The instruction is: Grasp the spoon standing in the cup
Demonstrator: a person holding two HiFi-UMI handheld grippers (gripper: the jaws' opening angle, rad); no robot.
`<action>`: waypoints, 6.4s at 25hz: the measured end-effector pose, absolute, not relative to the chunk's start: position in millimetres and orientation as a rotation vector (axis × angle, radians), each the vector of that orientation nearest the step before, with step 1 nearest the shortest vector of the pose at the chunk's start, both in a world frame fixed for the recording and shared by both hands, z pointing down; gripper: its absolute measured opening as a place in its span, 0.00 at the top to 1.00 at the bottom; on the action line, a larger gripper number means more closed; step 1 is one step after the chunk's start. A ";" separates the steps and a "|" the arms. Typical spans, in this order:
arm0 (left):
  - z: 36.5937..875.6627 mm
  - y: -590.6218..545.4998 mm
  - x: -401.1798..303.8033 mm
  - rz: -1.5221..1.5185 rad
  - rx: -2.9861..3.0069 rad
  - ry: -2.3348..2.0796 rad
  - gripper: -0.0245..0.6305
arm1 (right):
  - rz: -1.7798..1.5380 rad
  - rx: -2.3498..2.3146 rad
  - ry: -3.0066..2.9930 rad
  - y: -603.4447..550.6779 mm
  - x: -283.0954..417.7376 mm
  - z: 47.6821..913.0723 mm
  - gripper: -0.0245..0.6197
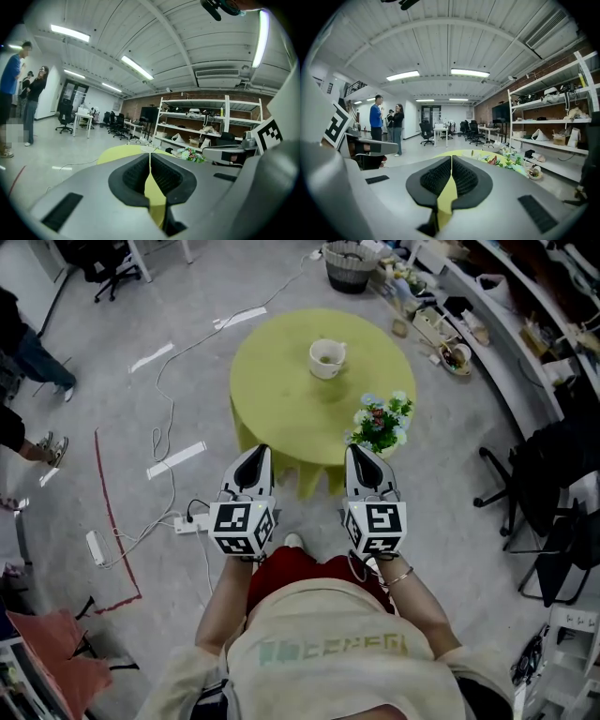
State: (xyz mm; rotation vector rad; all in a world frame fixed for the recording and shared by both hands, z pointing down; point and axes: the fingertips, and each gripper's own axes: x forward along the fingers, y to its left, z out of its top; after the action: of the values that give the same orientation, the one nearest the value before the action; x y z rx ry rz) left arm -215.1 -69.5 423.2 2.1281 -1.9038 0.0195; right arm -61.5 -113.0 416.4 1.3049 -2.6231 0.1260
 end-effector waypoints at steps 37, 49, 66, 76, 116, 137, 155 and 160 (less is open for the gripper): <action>457.8 -266.5 -159.1 0.273 2.352 -1.631 0.91 | 0.197 1.501 -2.474 -236.3 -40.3 418.4 0.90; 474.0 -331.3 -147.7 0.337 2.360 -1.611 0.91 | 0.199 1.493 -2.480 -286.4 -31.6 417.1 0.90; 496.5 -393.0 -113.8 0.540 2.389 -1.545 0.77 | 0.246 1.432 -2.456 -340.6 -24.5 425.1 0.90; 509.4 -417.0 -108.9 0.586 2.395 -1.551 0.76 | 0.266 1.417 -2.442 -355.3 -25.8 432.5 0.90; 479.8 -405.8 -142.6 0.479 2.363 -1.784 0.92 | 0.237 1.422 -2.423 -341.4 -24.3 433.7 0.90; 427.0 -350.4 -167.5 0.260 2.345 -1.890 0.92 | 0.151 1.426 -2.471 -304.4 -35.4 410.8 0.90; 382.9 -272.6 -204.1 0.093 2.274 -1.981 0.92 | 0.109 1.362 -2.545 -247.5 -58.5 395.8 0.90; 376.2 -252.0 -207.1 0.066 2.264 -1.998 0.92 | 0.103 1.360 -2.552 -235.3 -57.0 394.5 0.90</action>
State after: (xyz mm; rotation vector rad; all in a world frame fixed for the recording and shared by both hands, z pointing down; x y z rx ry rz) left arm -207.1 -252.0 376.2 2.2637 -1.9979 0.0657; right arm -57.0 -235.3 394.5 1.3599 -2.5520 0.1026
